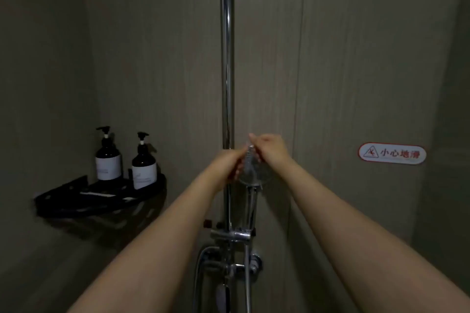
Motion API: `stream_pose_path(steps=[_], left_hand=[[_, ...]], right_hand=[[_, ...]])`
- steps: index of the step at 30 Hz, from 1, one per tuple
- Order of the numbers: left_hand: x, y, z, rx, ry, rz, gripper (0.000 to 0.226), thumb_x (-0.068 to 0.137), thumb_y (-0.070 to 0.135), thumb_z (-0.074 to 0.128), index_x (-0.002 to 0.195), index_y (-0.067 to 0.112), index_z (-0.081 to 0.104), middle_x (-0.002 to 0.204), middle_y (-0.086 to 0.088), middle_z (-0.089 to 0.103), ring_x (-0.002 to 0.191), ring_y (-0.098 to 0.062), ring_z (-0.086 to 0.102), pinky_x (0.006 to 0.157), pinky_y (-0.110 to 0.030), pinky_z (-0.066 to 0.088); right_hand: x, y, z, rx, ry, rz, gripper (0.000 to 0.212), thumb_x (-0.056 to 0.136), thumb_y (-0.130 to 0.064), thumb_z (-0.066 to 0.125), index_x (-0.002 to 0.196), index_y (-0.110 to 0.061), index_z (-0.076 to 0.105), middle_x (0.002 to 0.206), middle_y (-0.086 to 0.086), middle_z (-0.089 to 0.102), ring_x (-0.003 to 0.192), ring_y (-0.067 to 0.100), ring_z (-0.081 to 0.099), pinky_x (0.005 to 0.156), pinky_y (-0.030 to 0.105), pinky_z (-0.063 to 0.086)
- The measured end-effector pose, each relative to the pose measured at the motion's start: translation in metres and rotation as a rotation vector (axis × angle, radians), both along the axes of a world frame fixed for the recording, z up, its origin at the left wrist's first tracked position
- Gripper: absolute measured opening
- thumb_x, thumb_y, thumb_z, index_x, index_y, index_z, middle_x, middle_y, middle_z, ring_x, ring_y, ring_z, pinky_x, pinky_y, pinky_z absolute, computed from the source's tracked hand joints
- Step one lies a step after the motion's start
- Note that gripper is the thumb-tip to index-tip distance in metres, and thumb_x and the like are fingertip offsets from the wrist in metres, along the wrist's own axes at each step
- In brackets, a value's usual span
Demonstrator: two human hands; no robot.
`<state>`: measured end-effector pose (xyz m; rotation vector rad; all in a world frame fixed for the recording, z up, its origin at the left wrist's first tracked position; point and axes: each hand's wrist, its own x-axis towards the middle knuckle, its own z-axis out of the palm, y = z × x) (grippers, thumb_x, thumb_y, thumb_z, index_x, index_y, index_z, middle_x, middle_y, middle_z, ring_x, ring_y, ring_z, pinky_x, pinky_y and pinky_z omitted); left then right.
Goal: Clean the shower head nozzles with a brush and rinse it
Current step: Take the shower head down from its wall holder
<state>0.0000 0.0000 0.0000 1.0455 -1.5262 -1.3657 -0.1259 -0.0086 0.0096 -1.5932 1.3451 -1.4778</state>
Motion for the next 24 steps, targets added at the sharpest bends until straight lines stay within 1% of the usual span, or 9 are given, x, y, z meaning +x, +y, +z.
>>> stream_pose_path(steps=[2,4,7,10,13,16,19,22,24], left_hand=[[-0.011,-0.007,-0.007,-0.095,-0.270,0.120,0.025,0.090,0.030,0.056,0.079,0.008,0.059,0.075,-0.009,0.060,0.064,-0.015,0.056,0.059,-0.025,0.044],[-0.023,-0.015,-0.021,-0.106,-0.452,0.163,0.015,0.088,0.015,0.059,0.091,0.001,0.062,0.091,-0.019,0.063,0.081,-0.027,0.063,0.074,-0.034,0.050],[-0.035,-0.031,-0.045,0.053,-0.534,0.155,0.012,0.087,0.011,0.058,0.075,0.009,0.055,0.077,-0.011,0.060,0.063,-0.020,0.056,0.064,-0.031,0.049],[-0.040,-0.040,-0.067,0.092,-0.681,0.153,0.009,0.084,0.014,0.063,0.084,0.007,0.058,0.094,-0.017,0.064,0.078,-0.024,0.061,0.080,-0.035,0.054],[-0.039,-0.048,-0.089,0.082,-0.797,0.168,0.038,0.086,0.023,0.061,0.117,0.002,0.056,0.123,-0.016,0.060,0.112,-0.027,0.059,0.096,-0.032,0.048],[-0.040,-0.055,-0.102,0.060,-0.767,0.183,0.045,0.087,0.027,0.060,0.122,-0.001,0.054,0.128,-0.012,0.058,0.119,-0.026,0.054,0.096,-0.028,0.043],[-0.042,-0.062,-0.111,0.053,-0.682,0.228,0.043,0.086,0.020,0.062,0.122,-0.002,0.056,0.127,-0.013,0.060,0.118,-0.026,0.056,0.096,-0.027,0.045],[-0.049,-0.068,-0.114,0.029,-0.576,0.303,0.034,0.084,0.014,0.062,0.113,-0.002,0.061,0.120,-0.016,0.064,0.110,-0.026,0.059,0.080,-0.022,0.043],[-0.053,-0.070,-0.117,0.033,-0.521,0.335,0.040,0.084,0.012,0.064,0.120,-0.003,0.056,0.123,-0.014,0.061,0.114,-0.027,0.057,0.083,-0.023,0.043]], right_hand=[[-0.008,-0.008,0.001,-0.157,0.252,-0.264,0.018,0.086,-0.024,0.063,0.074,-0.012,0.058,0.069,0.002,0.052,0.062,0.012,0.049,0.060,0.023,0.041],[-0.016,-0.019,-0.002,-0.197,0.425,-0.392,0.026,0.082,-0.024,0.068,0.101,-0.008,0.062,0.096,0.008,0.057,0.088,0.019,0.056,0.079,0.031,0.047],[-0.019,-0.031,0.001,-0.175,0.558,-0.304,0.045,0.082,-0.024,0.068,0.122,-0.008,0.056,0.117,0.012,0.059,0.106,0.025,0.058,0.091,0.035,0.046],[-0.022,-0.041,0.002,-0.140,0.664,-0.243,0.039,0.087,-0.026,0.061,0.121,-0.007,0.059,0.118,0.014,0.064,0.109,0.028,0.059,0.094,0.037,0.046],[-0.029,-0.046,-0.004,-0.078,0.688,-0.175,0.033,0.093,-0.031,0.050,0.108,-0.005,0.066,0.108,0.017,0.067,0.101,0.031,0.061,0.083,0.036,0.046],[-0.033,-0.048,-0.011,-0.076,0.644,-0.128,0.034,0.095,-0.029,0.048,0.099,-0.001,0.066,0.103,0.021,0.067,0.095,0.032,0.060,0.070,0.028,0.036],[-0.032,-0.047,-0.013,-0.108,0.592,-0.116,0.031,0.095,-0.024,0.049,0.100,0.002,0.065,0.104,0.021,0.066,0.097,0.031,0.060,0.070,0.025,0.033],[-0.032,-0.050,-0.015,-0.127,0.555,-0.123,0.029,0.094,-0.021,0.051,0.100,0.003,0.065,0.104,0.022,0.066,0.098,0.031,0.060,0.067,0.025,0.032],[-0.032,-0.051,-0.017,-0.130,0.523,-0.111,0.028,0.094,-0.021,0.050,0.101,0.002,0.065,0.104,0.021,0.066,0.093,0.027,0.059,0.064,0.022,0.029]])
